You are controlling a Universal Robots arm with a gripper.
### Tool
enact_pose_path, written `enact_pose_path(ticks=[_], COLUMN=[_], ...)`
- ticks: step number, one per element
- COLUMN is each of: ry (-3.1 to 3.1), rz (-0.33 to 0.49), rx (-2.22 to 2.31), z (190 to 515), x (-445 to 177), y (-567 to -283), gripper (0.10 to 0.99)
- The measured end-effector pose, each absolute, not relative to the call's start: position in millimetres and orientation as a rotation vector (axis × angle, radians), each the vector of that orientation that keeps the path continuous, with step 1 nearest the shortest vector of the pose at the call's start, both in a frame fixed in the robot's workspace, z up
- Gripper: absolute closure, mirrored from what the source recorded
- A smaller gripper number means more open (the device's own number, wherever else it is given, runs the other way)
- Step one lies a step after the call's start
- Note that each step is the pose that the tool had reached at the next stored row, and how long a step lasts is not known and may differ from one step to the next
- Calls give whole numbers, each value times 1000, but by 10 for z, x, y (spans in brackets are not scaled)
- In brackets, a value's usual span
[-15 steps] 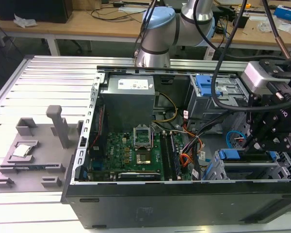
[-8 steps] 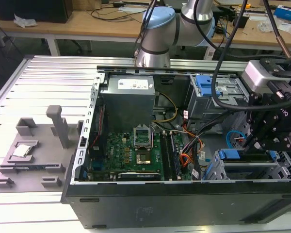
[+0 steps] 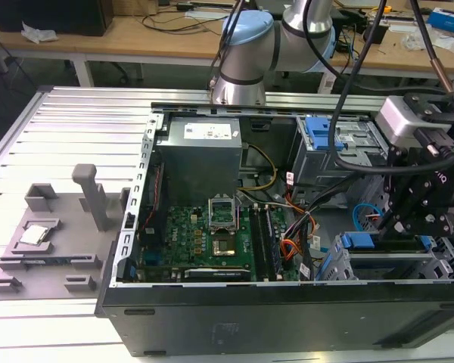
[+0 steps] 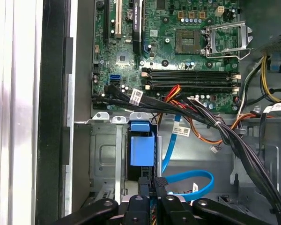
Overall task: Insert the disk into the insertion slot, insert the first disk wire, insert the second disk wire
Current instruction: 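Insert the second disk wire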
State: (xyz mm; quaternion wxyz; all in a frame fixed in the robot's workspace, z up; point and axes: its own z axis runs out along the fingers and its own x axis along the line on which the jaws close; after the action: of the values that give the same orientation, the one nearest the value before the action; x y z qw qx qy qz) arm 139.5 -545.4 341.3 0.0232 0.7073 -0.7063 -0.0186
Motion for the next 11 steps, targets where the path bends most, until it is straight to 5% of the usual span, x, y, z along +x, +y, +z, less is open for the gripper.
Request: enact_pose_path(ticks=[11], ry=[-2186], rz=[-64], rx=[2188], z=[3362], x=[1421], y=[-5471], gripper=[925])
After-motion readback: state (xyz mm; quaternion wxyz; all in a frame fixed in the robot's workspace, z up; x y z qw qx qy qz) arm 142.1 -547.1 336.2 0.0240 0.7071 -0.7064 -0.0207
